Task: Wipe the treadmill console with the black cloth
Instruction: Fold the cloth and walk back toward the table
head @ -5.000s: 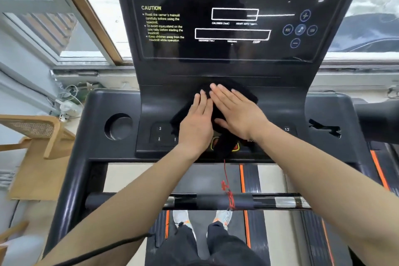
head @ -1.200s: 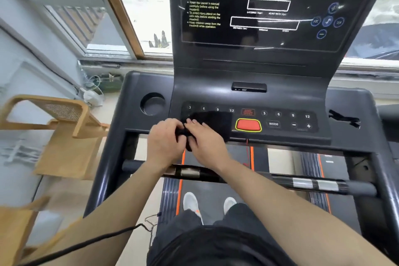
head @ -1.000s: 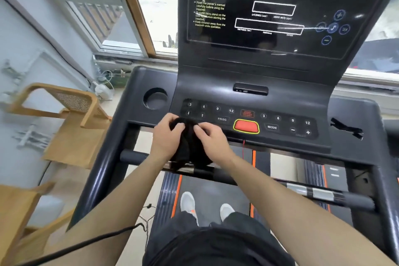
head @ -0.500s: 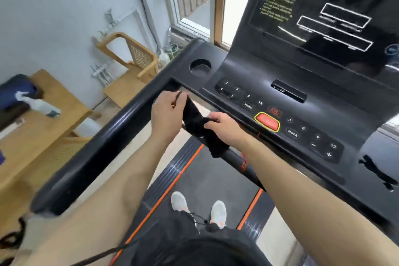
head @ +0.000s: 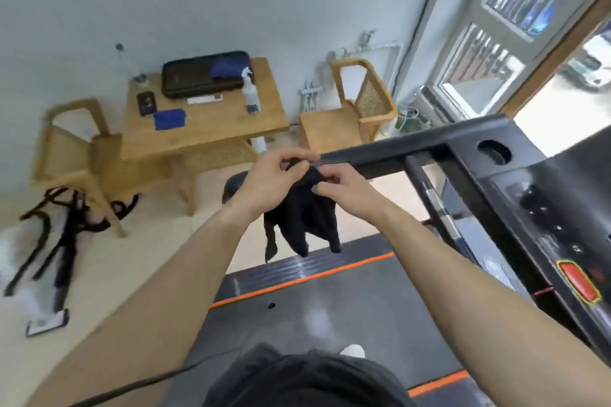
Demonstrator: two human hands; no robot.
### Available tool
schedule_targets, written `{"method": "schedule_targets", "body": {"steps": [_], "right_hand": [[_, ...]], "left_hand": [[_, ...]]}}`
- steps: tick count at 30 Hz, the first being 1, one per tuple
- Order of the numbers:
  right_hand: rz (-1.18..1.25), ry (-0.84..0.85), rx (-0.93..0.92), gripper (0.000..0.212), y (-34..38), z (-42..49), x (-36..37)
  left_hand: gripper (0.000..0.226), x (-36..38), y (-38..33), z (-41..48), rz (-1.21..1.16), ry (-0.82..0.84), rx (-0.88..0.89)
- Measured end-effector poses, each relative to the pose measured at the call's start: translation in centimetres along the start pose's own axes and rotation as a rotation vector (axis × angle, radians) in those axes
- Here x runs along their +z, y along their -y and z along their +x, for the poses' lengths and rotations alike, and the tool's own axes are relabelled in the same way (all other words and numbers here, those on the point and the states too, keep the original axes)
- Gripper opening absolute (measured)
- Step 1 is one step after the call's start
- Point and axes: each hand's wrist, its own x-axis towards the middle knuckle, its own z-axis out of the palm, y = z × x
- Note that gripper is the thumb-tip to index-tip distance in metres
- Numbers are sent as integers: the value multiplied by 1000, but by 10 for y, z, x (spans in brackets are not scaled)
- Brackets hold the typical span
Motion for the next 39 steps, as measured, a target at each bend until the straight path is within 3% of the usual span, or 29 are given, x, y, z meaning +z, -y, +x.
{"method": "schedule_targets", "body": {"steps": [6, 12, 26, 33, 36, 39], "right_hand": [[-218, 325, -39, 31, 63, 63, 164], [-433, 598, -142, 37, 94, 107, 326], [-712, 1189, -521, 18, 163, 148, 644], [-921, 1249, -596, 54, 202, 163, 756], [-851, 1278, -556, 43, 218, 174, 801], [-714, 1353, -425, 17, 234, 186, 850]], "left_hand": [[25, -156, 74, -99, -9, -344, -141], [24, -266, 131, -223, -16, -710, -298], [25, -397, 216, -463, -109, -1543, -730], [26, -441, 234, -544, -85, -1863, -889], [25, -462, 247, -578, -41, -1949, -959], [25, -488, 268, -613, -26, -1999, -991]]}}
